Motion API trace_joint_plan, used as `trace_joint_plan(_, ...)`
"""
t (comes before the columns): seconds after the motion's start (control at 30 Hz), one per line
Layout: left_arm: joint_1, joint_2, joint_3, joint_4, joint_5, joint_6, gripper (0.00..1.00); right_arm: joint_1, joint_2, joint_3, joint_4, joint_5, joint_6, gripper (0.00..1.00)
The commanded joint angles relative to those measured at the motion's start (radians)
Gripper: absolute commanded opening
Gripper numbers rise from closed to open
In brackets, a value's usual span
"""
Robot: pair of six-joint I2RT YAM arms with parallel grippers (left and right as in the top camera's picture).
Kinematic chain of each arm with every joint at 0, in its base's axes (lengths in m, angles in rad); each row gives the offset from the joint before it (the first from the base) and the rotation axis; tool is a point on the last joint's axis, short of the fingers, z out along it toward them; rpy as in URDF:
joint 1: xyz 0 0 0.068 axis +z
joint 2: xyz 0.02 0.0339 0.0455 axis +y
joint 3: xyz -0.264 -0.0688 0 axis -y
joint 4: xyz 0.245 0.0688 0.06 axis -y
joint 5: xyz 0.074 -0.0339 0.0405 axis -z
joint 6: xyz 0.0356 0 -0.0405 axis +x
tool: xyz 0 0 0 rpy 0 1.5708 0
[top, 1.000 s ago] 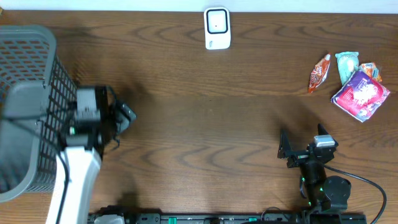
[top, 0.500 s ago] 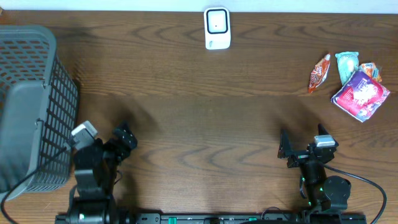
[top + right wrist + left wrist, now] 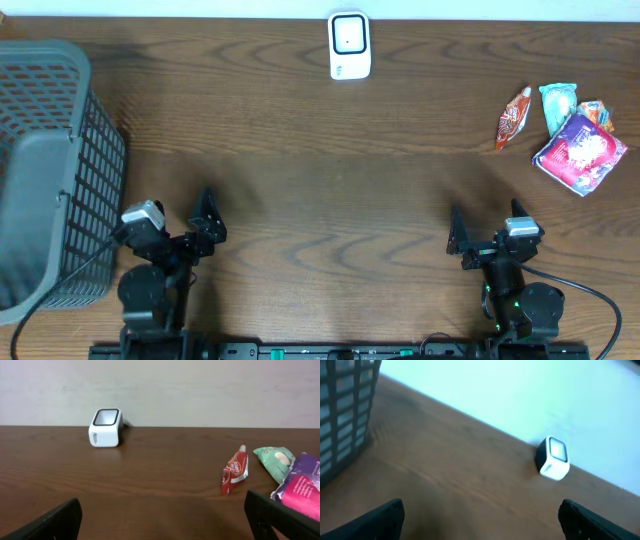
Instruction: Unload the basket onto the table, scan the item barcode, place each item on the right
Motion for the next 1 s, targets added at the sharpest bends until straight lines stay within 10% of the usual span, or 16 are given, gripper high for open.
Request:
trace_joint_plan(0.0, -0.005, -0.063, -0.067, 0.061, 0.016, 0.036, 0.98, -0.002, -0.006, -0.002, -0.003, 0.001, -0.003, 0.99)
trace_joint_plan(0.43, -0.016, -0.206, -0.198, 0.259, 0.005, 0.086, 0.98, -0.002, -0.006, -0.002, -0.003, 0.001, -0.003, 0.99)
trace_joint_plan(0.97, -0.016, -0.206, -0.198, 0.037, 0.005, 0.321, 0.97, -0.002, -0.006, -0.002, -0.003, 0.001, -0.003, 0.99)
